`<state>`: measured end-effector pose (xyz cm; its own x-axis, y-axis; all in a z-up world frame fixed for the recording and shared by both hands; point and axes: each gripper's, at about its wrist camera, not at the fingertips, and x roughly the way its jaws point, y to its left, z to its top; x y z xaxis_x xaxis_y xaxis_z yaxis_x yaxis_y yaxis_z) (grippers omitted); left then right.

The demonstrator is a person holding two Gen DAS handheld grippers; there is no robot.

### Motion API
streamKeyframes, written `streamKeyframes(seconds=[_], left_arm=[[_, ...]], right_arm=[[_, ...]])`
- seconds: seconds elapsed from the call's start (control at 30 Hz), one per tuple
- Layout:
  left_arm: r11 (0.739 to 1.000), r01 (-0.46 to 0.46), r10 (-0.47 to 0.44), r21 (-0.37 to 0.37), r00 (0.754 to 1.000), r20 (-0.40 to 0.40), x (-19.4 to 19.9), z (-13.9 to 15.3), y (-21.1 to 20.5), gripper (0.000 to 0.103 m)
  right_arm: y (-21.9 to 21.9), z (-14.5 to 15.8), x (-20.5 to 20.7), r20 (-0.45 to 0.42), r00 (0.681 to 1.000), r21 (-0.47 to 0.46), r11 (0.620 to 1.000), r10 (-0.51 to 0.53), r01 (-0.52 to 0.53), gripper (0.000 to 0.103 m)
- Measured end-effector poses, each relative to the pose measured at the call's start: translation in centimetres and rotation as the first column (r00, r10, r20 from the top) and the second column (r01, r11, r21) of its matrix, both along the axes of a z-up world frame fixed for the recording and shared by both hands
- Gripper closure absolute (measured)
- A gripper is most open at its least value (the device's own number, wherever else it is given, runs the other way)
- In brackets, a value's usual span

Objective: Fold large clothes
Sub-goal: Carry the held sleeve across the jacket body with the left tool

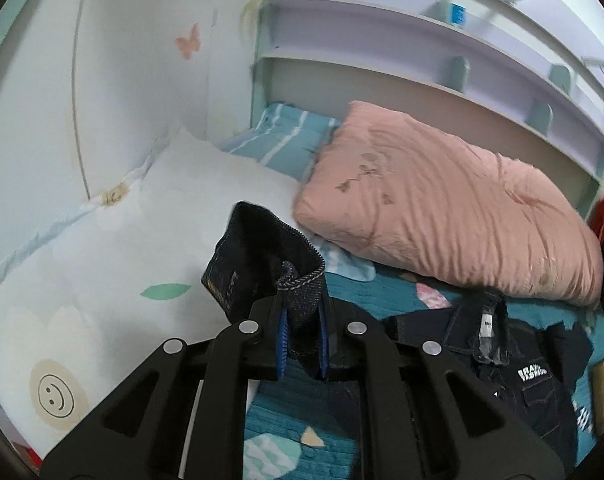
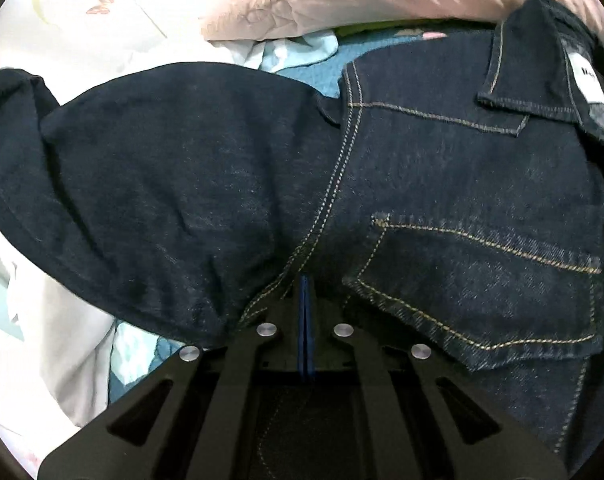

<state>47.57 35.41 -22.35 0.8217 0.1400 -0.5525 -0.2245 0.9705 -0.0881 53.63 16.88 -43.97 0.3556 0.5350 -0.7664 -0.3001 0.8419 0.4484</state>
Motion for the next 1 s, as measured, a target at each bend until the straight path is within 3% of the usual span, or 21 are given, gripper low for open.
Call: streamKeyframes(seconds=[0.23, 0.37, 0.47, 0.7, 0.8, 0.93, 0.97, 1.0], left_arm=[[0.987, 0.157, -0.158, 0.019, 0.987, 0.015, 1.4, 0.8, -9.8, 0.091], [0.965, 0.26, -0.26, 0.02, 0.966, -0.005, 3.1, -0.3, -17.2, 0.091], [0.943, 0.331, -0.331, 0.016, 0.943, -0.035, 4.5, -1.9, -22.7, 0.091], [0.905, 0.425, -0.422, -0.017, 0.893, -0.155, 7.5, -7.9, -33.4, 0.091], [0.891, 0.453, -0.441, -0.007, 0.864, -0.241, 8.7, -11.7, -37.5, 0.091], [0.886, 0.463, -0.432, -0.009, 0.82, -0.376, 10.3, -16.9, -39.6, 0.09], [0.89, 0.455, -0.422, -0.019, 0.808, -0.412, 10.7, -18.2, -39.9, 0.087], [0.889, 0.456, -0.428, -0.044, 0.793, -0.434, 10.9, -19.0, -39.9, 0.073]], right_arm=[[-7.9, 5.1, -3.1, 0.098, 0.99, 0.085, 0.992, -0.099, 0.091, 0.098], [-14.4, 7.1, -5.3, 0.166, 0.972, 0.002, 0.986, -0.164, 0.166, 0.098], [-21.0, 7.6, -7.1, 0.183, 0.95, -0.084, 0.958, -0.255, 0.273, 0.098], [-33.3, 5.9, -9.7, 0.168, 0.894, -0.181, 0.879, -0.415, 0.441, 0.099], [-36.5, 5.1, -10.3, 0.147, 0.891, -0.187, 0.873, -0.429, 0.451, 0.101], [-37.4, 4.0, -9.9, 0.113, 0.898, -0.157, 0.885, -0.425, 0.439, 0.101], [-37.6, 3.9, -9.9, 0.113, 0.899, -0.142, 0.888, -0.424, 0.437, 0.101], [-37.8, 3.9, -9.9, 0.106, 0.9, -0.136, 0.89, -0.424, 0.435, 0.101]])
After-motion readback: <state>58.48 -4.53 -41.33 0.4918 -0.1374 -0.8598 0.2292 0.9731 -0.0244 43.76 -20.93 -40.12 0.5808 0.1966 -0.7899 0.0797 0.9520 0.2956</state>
